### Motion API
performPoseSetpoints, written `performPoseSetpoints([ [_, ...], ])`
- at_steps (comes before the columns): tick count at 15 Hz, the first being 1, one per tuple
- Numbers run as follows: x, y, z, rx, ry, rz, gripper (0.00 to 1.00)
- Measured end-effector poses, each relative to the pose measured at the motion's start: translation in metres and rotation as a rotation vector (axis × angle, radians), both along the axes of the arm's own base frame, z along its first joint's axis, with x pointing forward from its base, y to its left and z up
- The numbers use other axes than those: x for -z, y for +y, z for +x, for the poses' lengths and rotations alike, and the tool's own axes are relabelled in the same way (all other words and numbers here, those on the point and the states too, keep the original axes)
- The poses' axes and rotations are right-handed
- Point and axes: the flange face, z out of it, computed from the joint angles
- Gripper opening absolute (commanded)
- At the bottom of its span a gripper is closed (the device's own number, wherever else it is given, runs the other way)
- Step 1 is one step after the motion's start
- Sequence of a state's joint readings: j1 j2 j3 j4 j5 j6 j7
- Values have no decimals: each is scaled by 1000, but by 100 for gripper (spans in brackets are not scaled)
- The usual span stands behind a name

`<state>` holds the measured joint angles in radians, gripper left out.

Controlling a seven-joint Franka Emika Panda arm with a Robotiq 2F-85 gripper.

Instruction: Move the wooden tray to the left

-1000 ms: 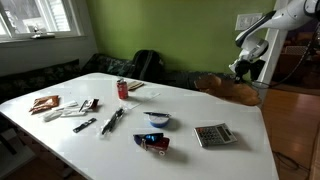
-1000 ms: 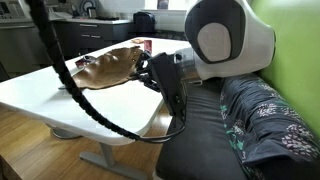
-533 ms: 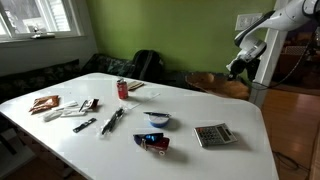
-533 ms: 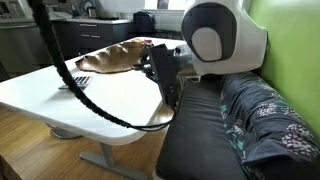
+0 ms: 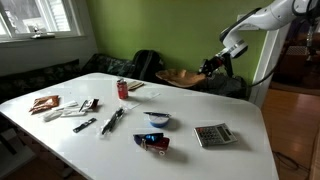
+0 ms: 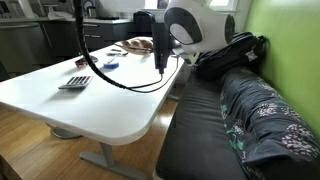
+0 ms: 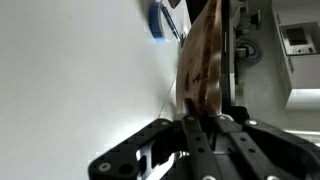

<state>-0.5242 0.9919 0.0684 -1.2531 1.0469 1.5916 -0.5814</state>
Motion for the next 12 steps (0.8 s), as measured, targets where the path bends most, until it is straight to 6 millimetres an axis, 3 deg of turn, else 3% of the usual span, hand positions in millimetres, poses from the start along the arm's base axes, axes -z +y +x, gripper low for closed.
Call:
performPoseSetpoints([
  [1,1,16,8,-6,6,-11,10],
  [2,1,28,13,-15,9,-18,3],
  [8,9,37,18,19,11,-29,3],
  [12,13,69,31,29,24,17,3],
])
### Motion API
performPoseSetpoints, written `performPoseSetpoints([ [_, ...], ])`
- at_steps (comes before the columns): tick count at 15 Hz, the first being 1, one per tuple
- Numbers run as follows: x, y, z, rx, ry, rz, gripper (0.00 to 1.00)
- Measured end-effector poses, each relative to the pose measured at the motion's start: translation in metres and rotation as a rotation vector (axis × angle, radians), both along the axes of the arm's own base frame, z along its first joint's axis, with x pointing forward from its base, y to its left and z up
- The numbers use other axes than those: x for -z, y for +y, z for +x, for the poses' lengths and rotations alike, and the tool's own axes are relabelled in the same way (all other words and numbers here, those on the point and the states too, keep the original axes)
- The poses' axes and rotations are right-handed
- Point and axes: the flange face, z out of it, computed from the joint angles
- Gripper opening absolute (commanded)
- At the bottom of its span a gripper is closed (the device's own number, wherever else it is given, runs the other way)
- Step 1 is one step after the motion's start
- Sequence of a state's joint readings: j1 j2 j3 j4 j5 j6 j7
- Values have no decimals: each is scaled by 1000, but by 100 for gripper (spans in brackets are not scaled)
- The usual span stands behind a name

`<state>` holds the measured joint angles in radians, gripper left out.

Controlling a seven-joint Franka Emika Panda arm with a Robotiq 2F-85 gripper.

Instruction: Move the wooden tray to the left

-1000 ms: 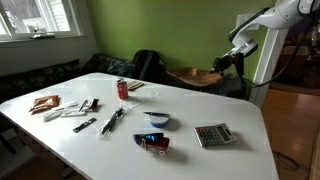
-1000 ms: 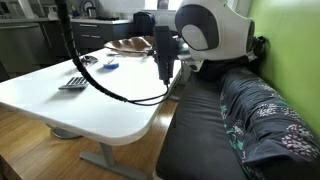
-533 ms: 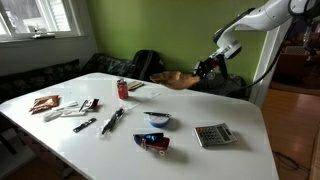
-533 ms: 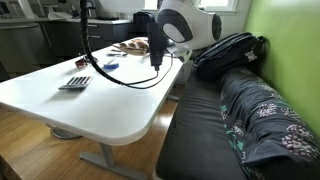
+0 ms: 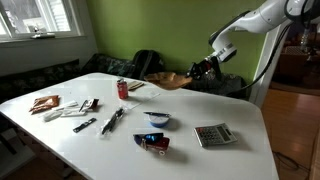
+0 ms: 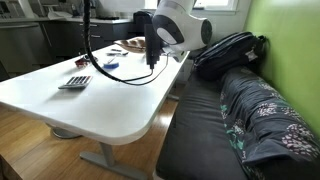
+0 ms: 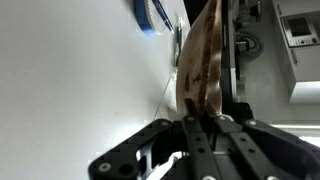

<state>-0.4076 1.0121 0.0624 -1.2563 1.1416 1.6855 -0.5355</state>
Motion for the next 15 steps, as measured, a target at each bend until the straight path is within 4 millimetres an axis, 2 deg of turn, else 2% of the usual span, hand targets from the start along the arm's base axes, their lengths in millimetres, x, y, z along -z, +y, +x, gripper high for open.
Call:
performPoseSetpoints([
  [5,16,55,27,62,60,-82,3],
  [9,32,83,40,105,52,-136,3],
  [10,36,86,42,109,51,-141,35],
  [12,43,89,41,113,56,-145,43],
  [15,42,80,40,126,54,-155,65],
])
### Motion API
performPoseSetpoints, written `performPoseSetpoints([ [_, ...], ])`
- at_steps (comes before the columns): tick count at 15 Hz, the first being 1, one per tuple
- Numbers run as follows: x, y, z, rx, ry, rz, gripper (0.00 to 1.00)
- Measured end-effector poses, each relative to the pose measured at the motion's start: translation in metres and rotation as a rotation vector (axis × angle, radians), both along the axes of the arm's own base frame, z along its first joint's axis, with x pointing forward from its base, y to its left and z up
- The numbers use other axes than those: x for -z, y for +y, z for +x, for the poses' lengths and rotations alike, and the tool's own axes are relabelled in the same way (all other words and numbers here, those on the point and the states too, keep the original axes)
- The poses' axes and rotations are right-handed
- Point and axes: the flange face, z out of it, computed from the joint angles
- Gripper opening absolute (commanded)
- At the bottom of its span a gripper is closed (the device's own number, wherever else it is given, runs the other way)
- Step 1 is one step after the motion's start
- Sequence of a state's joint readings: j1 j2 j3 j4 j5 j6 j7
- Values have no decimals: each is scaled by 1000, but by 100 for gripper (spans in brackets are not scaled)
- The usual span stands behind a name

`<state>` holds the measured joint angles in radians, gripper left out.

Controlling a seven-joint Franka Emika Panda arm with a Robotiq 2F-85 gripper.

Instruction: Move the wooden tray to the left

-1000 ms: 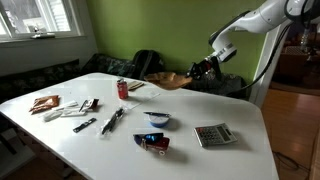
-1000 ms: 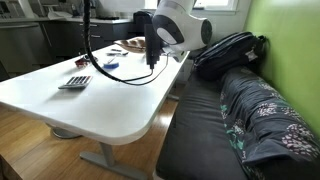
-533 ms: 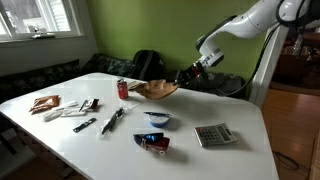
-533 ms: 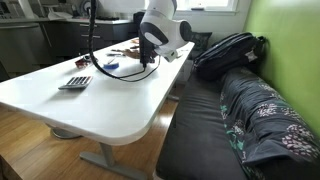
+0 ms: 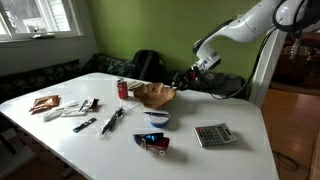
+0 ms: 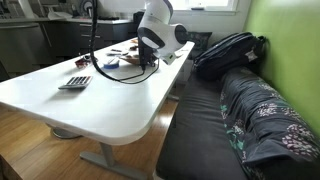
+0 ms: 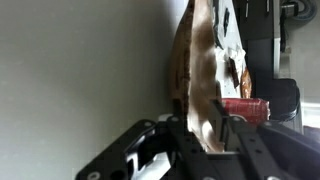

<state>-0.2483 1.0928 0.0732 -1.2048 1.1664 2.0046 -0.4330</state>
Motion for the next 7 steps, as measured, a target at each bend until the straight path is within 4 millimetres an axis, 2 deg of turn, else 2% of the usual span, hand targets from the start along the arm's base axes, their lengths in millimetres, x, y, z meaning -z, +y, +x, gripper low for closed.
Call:
performPoseSetpoints([
  [2,-5,-21,-3,29,-2,-43,80],
  [4,-18,-55,-12,67,-1,-118,95],
  [5,-29,-71,-18,77,-6,-152,99],
  [7,-55,-100,-35,54,-47,-207,100],
])
